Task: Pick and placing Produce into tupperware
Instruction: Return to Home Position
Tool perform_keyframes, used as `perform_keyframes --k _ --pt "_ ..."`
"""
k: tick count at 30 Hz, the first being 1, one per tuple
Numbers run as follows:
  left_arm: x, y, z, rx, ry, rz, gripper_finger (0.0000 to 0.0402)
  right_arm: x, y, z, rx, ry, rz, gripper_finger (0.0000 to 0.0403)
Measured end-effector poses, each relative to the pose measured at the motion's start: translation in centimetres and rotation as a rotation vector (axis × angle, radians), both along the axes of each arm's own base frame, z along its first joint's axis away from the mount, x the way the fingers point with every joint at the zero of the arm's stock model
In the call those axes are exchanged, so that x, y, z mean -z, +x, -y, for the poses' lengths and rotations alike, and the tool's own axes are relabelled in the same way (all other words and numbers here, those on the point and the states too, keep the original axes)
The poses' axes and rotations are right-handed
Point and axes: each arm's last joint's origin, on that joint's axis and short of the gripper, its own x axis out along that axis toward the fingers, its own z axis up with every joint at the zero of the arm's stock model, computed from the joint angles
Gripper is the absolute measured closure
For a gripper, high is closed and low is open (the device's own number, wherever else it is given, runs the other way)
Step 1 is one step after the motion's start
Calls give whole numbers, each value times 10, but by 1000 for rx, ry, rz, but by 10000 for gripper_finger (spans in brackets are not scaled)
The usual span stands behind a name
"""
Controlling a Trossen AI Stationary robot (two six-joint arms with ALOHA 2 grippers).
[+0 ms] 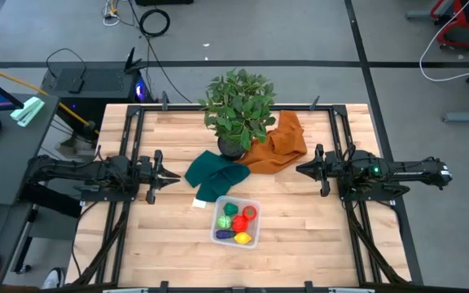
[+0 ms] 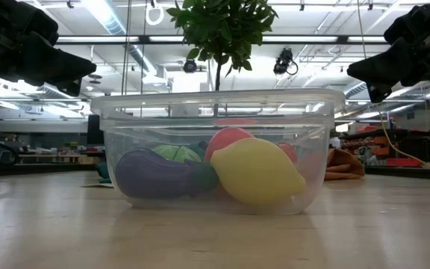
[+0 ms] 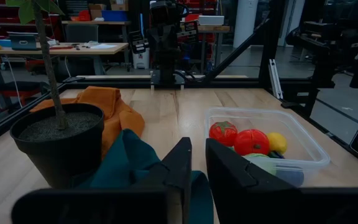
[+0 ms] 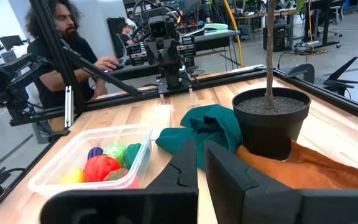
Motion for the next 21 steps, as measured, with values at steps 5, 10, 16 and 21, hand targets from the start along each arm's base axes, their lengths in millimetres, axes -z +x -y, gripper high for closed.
perform_keyframes --k 5,10,16,21 --pt "0 0 0 0 0 0 341 0 0 0 0 0 0 403" --pt "0 0 0 0 0 0 338 0 0 0 0 0 0 403" --pt "0 0 0 0 0 0 345 0 0 0 0 0 0 403" --pt "0 0 0 0 0 0 349 0 0 0 0 0 0 403"
